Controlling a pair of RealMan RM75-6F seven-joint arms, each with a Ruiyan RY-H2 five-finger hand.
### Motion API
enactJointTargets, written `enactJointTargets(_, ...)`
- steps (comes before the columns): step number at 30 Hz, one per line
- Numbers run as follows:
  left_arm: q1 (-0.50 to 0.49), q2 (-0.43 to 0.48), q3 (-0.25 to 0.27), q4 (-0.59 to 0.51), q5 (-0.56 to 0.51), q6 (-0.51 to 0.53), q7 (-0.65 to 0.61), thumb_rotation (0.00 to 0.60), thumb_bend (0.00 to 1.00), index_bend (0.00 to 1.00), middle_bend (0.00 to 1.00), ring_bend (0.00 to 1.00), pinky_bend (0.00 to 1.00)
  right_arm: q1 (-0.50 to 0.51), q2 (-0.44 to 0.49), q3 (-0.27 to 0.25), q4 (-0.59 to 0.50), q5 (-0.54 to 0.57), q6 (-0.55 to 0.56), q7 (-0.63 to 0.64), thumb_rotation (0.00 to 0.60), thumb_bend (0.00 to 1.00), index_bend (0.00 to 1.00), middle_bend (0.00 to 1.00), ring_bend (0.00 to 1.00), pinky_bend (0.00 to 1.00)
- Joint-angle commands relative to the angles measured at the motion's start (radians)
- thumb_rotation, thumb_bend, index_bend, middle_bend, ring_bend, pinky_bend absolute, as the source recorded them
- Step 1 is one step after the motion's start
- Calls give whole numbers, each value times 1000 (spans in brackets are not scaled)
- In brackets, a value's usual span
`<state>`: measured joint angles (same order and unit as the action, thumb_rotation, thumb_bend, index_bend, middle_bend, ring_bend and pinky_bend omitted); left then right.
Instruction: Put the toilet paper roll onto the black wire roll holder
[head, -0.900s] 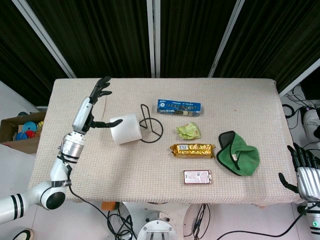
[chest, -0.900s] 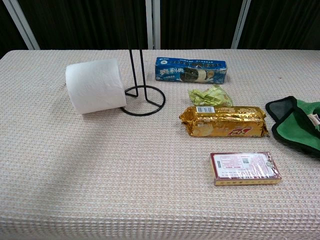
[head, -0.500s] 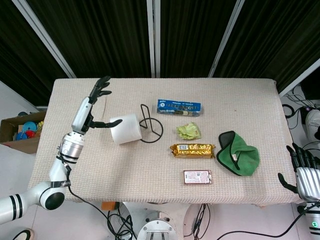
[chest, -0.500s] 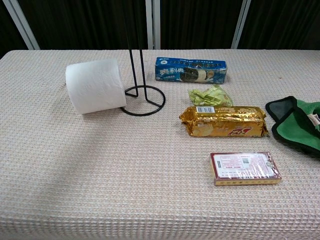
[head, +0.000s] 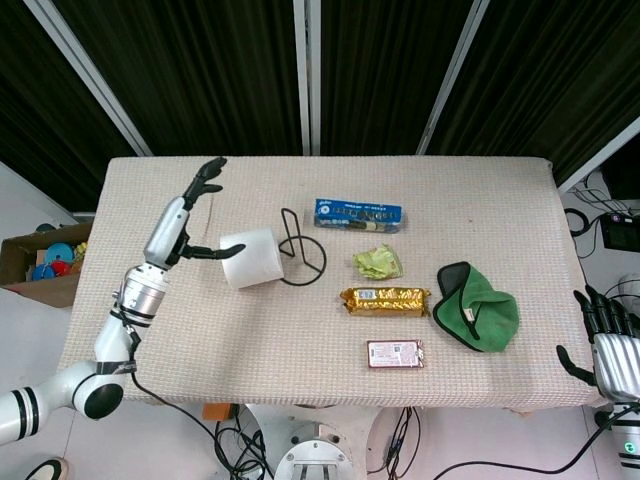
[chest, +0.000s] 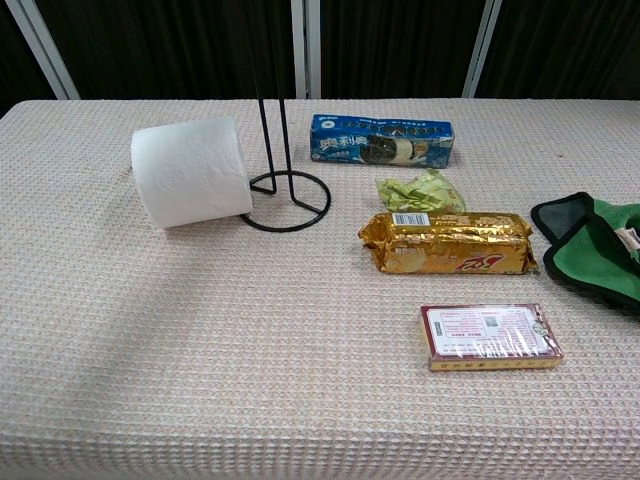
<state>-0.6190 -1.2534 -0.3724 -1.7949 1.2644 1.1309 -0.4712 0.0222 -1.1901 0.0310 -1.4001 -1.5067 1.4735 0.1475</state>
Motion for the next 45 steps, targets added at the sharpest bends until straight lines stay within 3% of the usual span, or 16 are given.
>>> enactJointTargets(1, -9, 28, 22, -3, -8, -35, 54, 600, 111, 1, 61, 69, 194, 2, -3, 0, 4, 1, -4, 2, 600, 275, 0, 0, 0, 0)
enactJointTargets(8, -102, 193, 99, -83, -191, -280, 392, 600, 119, 53, 61, 68, 191, 3, -7, -2, 12, 1, -9, 6, 600, 275, 0, 0, 0, 0)
enactJointTargets(12, -187, 210, 143, -119, -382, -300, 635, 589, 115, 15, 54, 45, 187, 2, -9, -6, 16, 3, -14, 9, 600, 275, 0, 0, 0, 0)
enactJointTargets(19, -341, 89, 225, -94, -712, -182, 1007, 373, 95, 0, 2, 2, 166, -2, -8, -6, 26, 7, -13, 21, 600, 275, 0, 0, 0, 0)
enactJointTargets(22, -389, 37, 241, -63, -809, -184, 1068, 270, 80, 0, 0, 0, 161, -2, -9, -7, 32, 9, -18, 28, 600, 275, 0, 0, 0, 0)
enactJointTargets(25, -423, -10, 256, -30, -868, -185, 1108, 238, 70, 0, 0, 0, 159, -1, -11, -6, 41, 15, -25, 36, 600, 275, 0, 0, 0, 0)
enactJointTargets(29, -459, -57, 263, 8, -935, -183, 1142, 229, 66, 0, 0, 0, 160, 0, -11, -4, 47, 23, -33, 44, 600, 275, 0, 0, 0, 0)
enactJointTargets(37, -501, -131, 277, 77, -971, -121, 1214, 228, 66, 0, 0, 0, 159, 0, -9, -1, 56, 30, -38, 56, 600, 275, 0, 0, 0, 0)
enactJointTargets(45, -508, -161, 274, 116, -1009, -146, 1219, 227, 66, 0, 0, 0, 159, 1, -8, -1, 57, 32, -45, 60, 600, 275, 0, 0, 0, 0)
